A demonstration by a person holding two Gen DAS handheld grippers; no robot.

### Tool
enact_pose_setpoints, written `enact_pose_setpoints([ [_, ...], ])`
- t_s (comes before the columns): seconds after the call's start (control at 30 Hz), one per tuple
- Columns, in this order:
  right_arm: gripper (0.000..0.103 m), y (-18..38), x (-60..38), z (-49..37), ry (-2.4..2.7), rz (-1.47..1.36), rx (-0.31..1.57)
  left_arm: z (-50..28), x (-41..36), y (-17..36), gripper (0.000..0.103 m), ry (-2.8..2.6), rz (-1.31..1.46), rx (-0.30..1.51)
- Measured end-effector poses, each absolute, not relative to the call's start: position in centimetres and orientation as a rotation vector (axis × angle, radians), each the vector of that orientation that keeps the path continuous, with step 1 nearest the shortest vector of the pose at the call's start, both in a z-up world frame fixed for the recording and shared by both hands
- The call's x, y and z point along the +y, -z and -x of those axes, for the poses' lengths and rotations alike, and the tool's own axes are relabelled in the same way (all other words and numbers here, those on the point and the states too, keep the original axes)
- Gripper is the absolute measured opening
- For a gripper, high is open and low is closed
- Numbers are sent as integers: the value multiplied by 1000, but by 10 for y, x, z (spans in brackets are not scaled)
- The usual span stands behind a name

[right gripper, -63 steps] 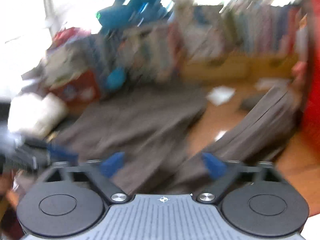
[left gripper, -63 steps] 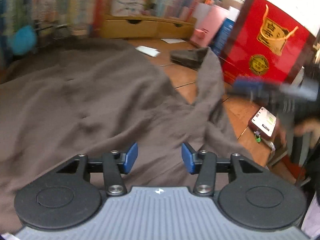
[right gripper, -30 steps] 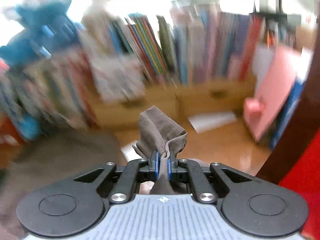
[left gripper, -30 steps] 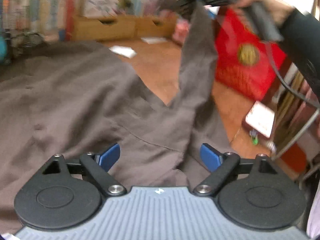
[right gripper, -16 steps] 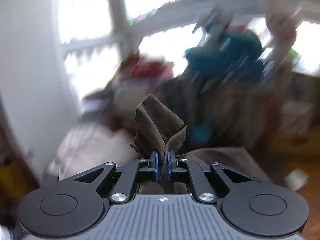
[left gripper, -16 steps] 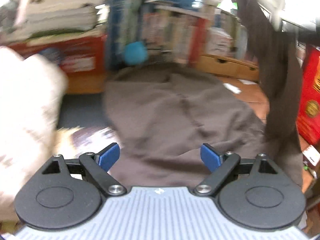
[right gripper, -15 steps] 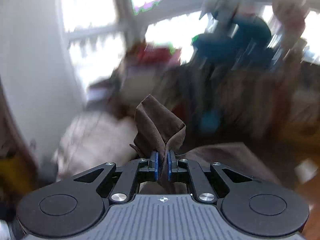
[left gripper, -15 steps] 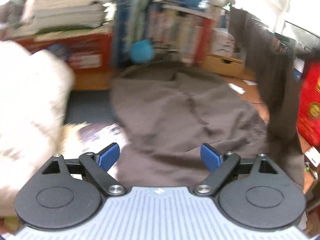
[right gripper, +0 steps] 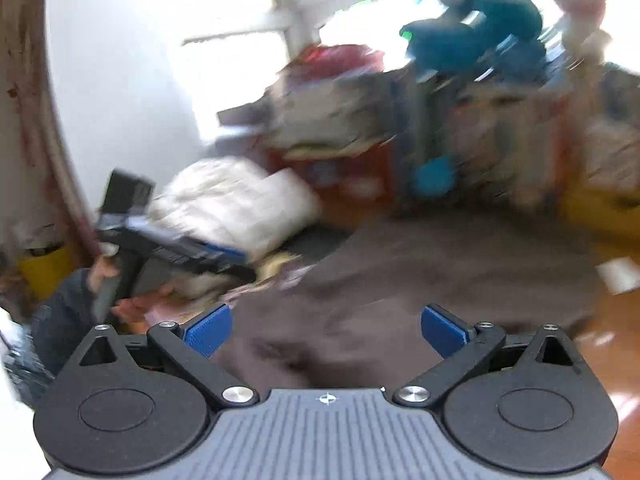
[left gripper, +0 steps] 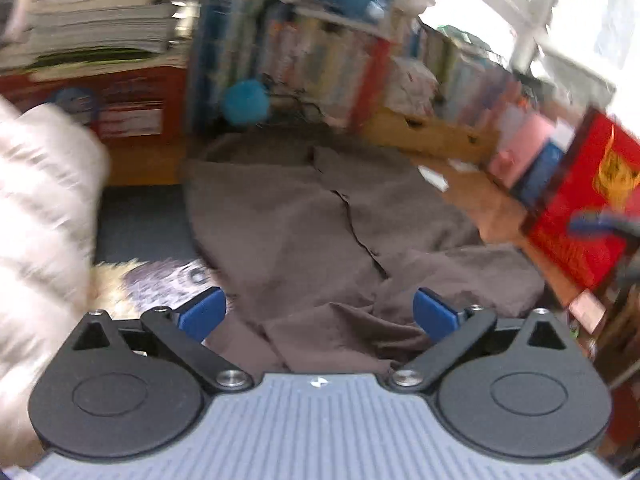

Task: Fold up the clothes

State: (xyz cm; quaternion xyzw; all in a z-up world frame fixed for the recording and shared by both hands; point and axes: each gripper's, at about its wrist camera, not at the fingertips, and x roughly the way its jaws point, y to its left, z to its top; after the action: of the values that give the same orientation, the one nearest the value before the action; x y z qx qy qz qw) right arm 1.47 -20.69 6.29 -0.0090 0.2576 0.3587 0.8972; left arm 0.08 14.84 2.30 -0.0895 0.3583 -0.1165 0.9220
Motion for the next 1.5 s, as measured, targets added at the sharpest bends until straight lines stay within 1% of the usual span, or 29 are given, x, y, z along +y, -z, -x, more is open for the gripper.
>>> enact_pose_setpoints([
  [0.1,102,-57,-250,-30,-615,-24,539,-25,129,-10,101,284,85,803],
  [0.23,100,-30,-274,-52,-593,-52,581,-38,110,9,101,390,-24,878],
  [0.37,99,0,-256,-80,-639,2,610,-50,99,23,101,402,-95,930],
  [0.47,98,13,-233,-107,-669,64,666,-60,99,34,100,409,-82,976],
  [0.57,98,24,-201,-129,-688,121,764,-55,94,37,95,432,-108,955],
  [0.63,98,30,-183,-133,-732,131,811,-51,92,36,84,445,-120,943],
  [0.67,95,34,-174,-135,-735,143,854,-50,93,35,80,450,-118,943],
  [0.73,65,42,-158,-140,-723,148,935,-49,96,31,61,446,-113,945],
  [0.77,34,44,-154,-141,-707,138,968,-49,98,29,57,446,-106,946],
  [0.8,13,45,-153,-141,-685,109,994,-48,99,27,49,447,-100,943],
  [0.83,10,42,-154,-139,-677,79,1000,-47,101,25,42,448,-94,940],
  [0.87,10,38,-156,-137,-673,50,1003,-47,102,23,39,448,-92,936],
  [0.9,10,29,-158,-135,-665,44,981,-47,103,20,32,450,-92,930],
  [0.93,10,19,-160,-132,-657,42,955,-48,104,18,22,451,-93,923],
  [1.0,10,-3,-164,-128,-643,36,893,-51,105,8,16,447,-101,894],
  [1.13,10,-56,-180,-117,-679,-25,750,-51,114,-25,12,428,-89,792],
  [1.23,10,-71,-186,-93,-775,-64,706,-34,121,-45,12,451,-84,719],
  [1.33,10,-55,-179,-67,-821,-30,772,-13,129,-47,12,463,-94,706],
  [1.5,10,0,-167,-33,-854,-18,958,25,142,-17,13,416,-84,818],
])
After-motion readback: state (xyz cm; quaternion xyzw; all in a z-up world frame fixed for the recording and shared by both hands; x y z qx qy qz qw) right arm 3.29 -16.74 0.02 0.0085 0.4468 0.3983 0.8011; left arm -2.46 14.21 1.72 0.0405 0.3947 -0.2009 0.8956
